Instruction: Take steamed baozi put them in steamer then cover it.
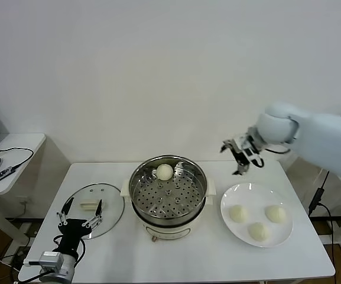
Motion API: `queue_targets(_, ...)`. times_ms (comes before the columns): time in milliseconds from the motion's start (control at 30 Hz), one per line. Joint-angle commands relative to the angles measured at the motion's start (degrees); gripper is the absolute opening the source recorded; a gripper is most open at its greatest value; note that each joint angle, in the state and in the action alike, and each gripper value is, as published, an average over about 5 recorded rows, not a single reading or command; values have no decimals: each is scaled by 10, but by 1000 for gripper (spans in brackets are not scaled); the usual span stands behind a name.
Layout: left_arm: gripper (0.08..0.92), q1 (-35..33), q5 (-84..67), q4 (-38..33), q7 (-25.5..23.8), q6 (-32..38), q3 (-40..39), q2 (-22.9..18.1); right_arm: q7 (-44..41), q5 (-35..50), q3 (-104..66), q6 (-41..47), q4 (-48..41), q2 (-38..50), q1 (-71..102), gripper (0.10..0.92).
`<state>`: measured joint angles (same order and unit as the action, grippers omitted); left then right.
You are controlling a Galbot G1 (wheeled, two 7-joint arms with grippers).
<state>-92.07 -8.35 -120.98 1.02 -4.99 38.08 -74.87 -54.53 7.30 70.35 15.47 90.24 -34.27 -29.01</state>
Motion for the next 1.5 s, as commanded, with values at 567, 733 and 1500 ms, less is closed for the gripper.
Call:
queue_targets(567, 823, -5, 7, 11, 0, -1, 4, -3, -8, -81, -159, 37, -66, -3, 287, 823)
queue_targets(733, 823, -6, 10, 11, 0, -1, 3, -4, -7, -93, -170, 33, -84, -19, 306, 823)
queue_targets(1500, 823, -4, 9, 14, -1, -1, 4, -7, -3, -118, -191, 27, -140, -70, 322, 705)
